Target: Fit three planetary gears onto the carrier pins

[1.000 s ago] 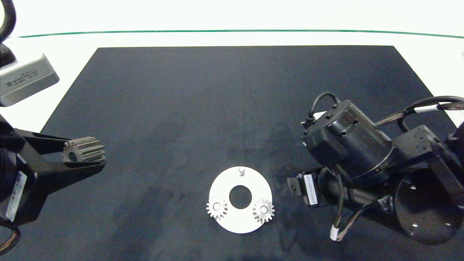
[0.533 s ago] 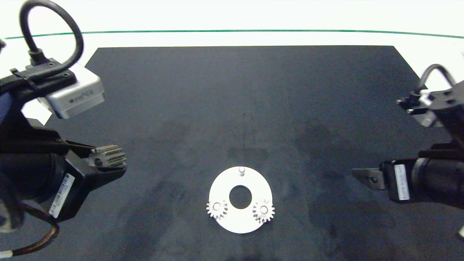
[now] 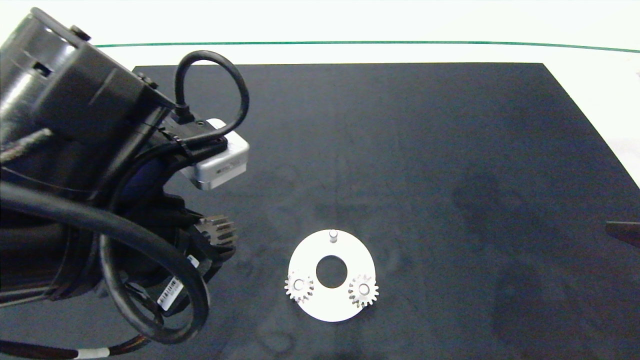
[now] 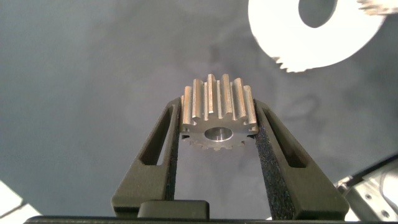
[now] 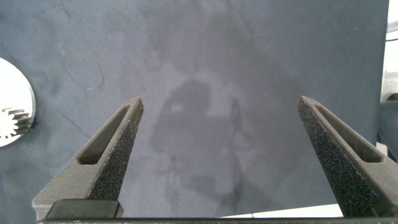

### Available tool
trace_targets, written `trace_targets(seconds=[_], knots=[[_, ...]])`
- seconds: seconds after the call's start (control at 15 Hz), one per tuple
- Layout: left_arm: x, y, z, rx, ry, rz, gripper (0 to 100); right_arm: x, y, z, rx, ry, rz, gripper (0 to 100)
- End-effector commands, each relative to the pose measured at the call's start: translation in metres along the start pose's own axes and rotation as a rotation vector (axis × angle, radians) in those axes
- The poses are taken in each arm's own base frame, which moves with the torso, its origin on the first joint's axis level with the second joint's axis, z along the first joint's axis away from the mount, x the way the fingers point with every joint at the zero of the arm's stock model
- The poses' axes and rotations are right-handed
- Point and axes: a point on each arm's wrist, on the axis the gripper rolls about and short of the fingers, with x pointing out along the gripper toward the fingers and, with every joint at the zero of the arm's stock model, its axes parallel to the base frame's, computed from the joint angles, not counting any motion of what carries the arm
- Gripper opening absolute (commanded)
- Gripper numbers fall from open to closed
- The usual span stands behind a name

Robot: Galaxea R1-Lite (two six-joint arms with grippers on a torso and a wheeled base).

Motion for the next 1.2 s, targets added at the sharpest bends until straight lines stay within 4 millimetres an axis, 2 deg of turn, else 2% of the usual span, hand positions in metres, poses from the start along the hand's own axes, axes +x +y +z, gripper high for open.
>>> trace_targets(seconds=[0.07, 0.4, 0.67, 0.87, 1.2], knots=[[0.020, -0.023, 0.009, 0.059, 0.048, -0.034, 22, -0.010, -0.012, -0.006, 0.021, -0.021, 0.005, 100], [0.052, -0.051, 0.039, 0.003, -0.071, -0.056, 22, -0.016, -0.019, -0.008, 0.034, -0.035, 0.011, 100], [0.068, -0.076, 0.057, -0.008, -0.074, -0.085, 22, -0.016, -0.019, -0.009, 0.037, -0.034, 0.016, 100], [0.078, -0.090, 0.066, -0.013, -0.072, -0.098, 22, -0.018, -0.020, -0.009, 0.040, -0.038, 0.019, 100], [0.095, -0.096, 0.070, -0.002, -0.047, -0.090, 22, -0.020, -0.023, -0.011, 0.044, -0.042, 0.025, 100]])
